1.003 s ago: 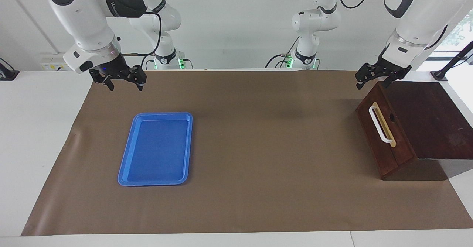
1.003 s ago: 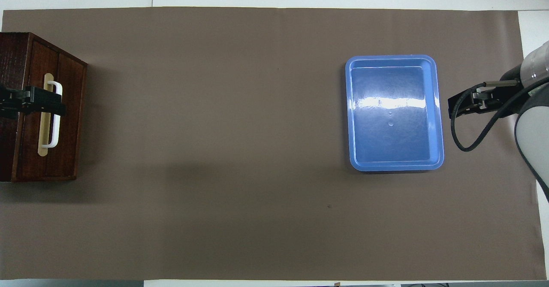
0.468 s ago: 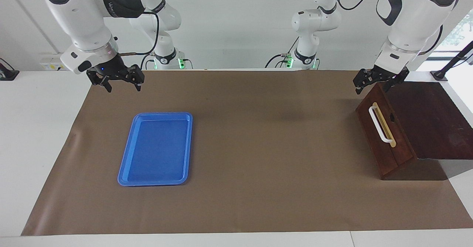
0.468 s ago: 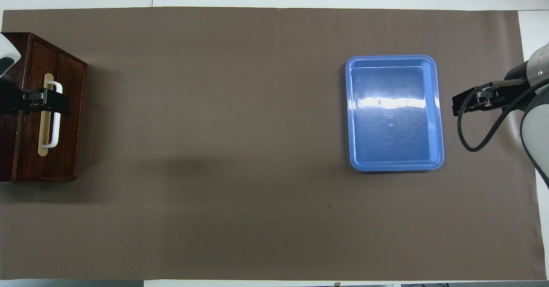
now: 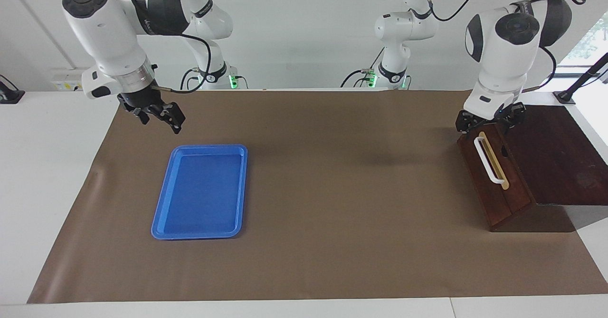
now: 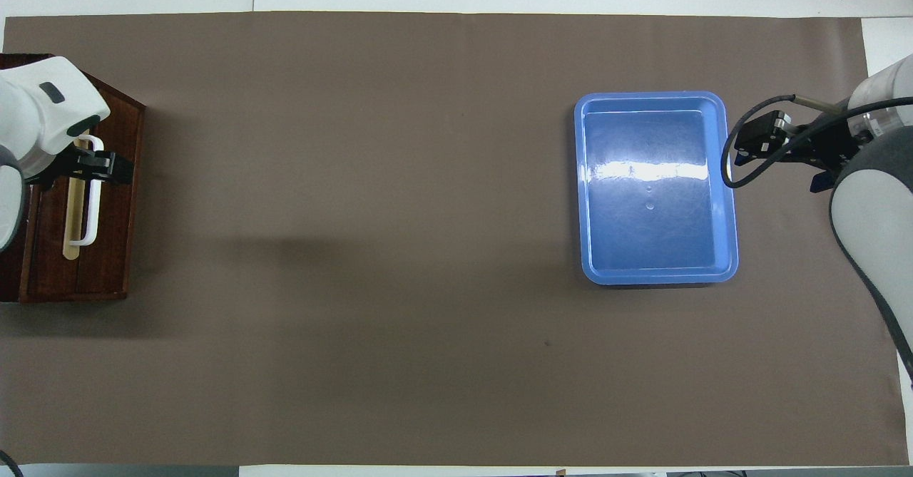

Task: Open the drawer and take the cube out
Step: 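Pull the drawer open with the left gripper while the right gripper rises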

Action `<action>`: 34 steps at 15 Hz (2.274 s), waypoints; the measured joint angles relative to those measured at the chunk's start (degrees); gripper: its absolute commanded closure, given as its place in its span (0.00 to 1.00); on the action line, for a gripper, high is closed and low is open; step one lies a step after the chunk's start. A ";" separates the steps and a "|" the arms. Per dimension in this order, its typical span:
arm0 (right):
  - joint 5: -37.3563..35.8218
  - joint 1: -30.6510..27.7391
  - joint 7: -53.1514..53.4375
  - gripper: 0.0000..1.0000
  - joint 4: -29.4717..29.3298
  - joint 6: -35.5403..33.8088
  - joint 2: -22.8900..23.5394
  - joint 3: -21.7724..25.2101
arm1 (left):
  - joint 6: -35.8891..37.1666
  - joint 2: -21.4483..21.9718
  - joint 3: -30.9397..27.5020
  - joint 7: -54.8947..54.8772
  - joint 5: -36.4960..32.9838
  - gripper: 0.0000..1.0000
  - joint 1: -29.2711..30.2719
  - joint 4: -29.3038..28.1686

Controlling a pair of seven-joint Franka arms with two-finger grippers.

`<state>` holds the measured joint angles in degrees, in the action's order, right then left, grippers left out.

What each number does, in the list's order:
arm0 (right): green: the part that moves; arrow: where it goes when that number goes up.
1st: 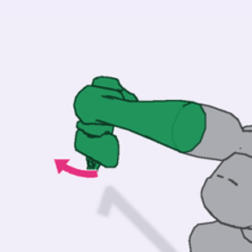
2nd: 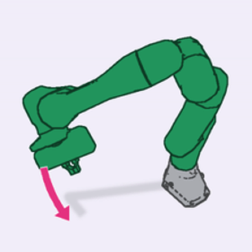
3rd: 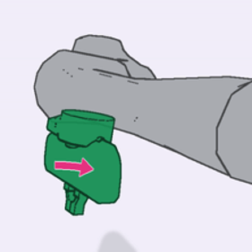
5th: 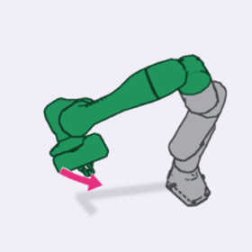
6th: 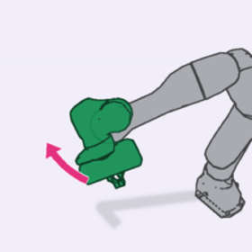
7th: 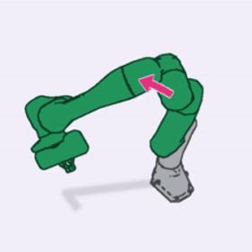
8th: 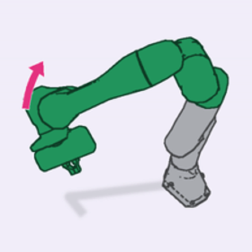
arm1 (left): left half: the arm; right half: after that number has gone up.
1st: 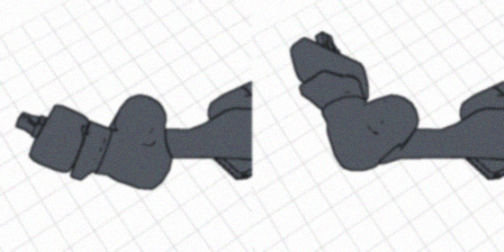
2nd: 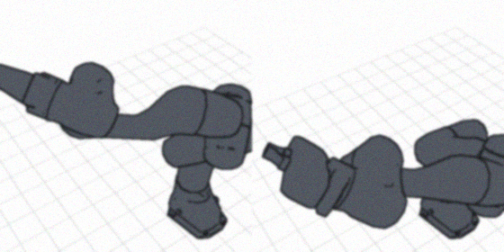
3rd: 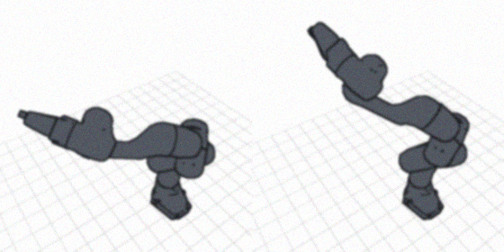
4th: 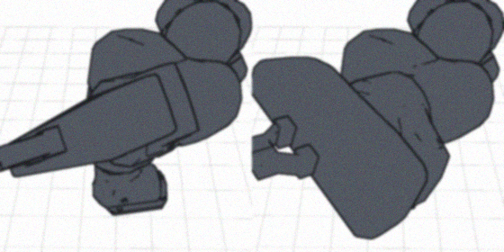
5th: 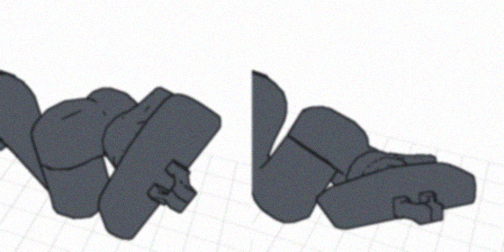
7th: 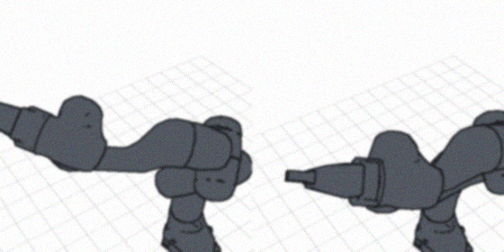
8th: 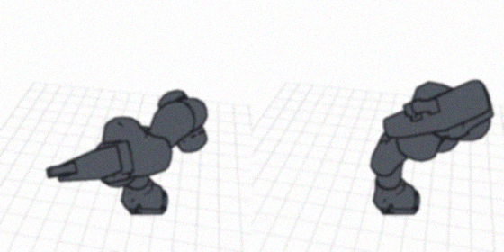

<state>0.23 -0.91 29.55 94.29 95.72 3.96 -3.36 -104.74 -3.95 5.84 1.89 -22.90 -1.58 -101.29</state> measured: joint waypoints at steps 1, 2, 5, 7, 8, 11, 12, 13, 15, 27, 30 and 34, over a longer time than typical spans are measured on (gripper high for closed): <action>1.74 0.01 4.66 0.00 0.17 0.28 0.64 -0.04 | -1.06 -1.40 0.01 1.48 -1.75 0.00 -0.87 -0.01; 3.19 0.02 9.12 0.00 0.19 0.61 1.28 -0.08 | -1.82 -2.70 0.06 2.84 -2.92 0.00 -1.70 -0.01; 5.88 0.08 20.35 0.00 0.14 2.01 2.50 -0.16 | -2.89 -5.49 0.13 4.52 -5.51 0.00 -3.37 -0.04; 8.60 0.67 27.06 0.01 -0.43 2.25 3.31 -0.27 | -4.10 -6.16 0.04 4.53 -6.51 0.00 -3.43 -0.77; 9.86 1.10 30.14 0.02 -1.03 2.33 3.99 -0.34 | -4.87 -6.19 -0.10 4.53 -7.56 0.00 -3.38 -1.46; 12.84 3.51 38.53 0.03 -4.35 2.75 7.45 -0.42 | -7.44 -6.19 -0.65 4.53 -10.38 0.00 -3.22 -3.33; 14.00 4.35 41.28 0.03 -5.70 3.05 8.82 -0.44 | -8.22 -6.19 -0.79 4.53 -11.51 0.00 -3.17 -3.87; 15.95 5.09 43.72 0.03 -6.95 3.39 10.16 -0.45 | -8.84 -6.19 -0.94 4.55 -12.55 0.00 -3.08 -4.34; 20.19 6.32 49.37 0.03 -8.55 5.24 12.02 -0.48 | -10.21 -6.20 -0.98 4.56 -13.75 0.00 -2.36 -5.12; 26.54 13.45 62.93 0.03 -8.73 8.08 14.65 -0.60 | -13.53 -8.54 -1.05 5.54 -14.01 0.00 -0.12 -7.68; 26.67 13.44 62.93 0.03 -8.73 8.10 15.35 -0.57 | -14.86 -8.54 -1.06 6.82 -14.02 0.00 0.72 -9.09; 26.69 13.54 62.58 0.03 -8.61 8.06 15.58 -0.62 | -16.48 -8.55 -0.90 9.84 -14.02 0.00 0.82 -9.75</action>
<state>26.92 12.64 92.13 85.68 103.78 19.54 -3.98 -121.22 -12.50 4.95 11.73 -36.92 -0.76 -111.04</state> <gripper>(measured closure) 0.026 0.000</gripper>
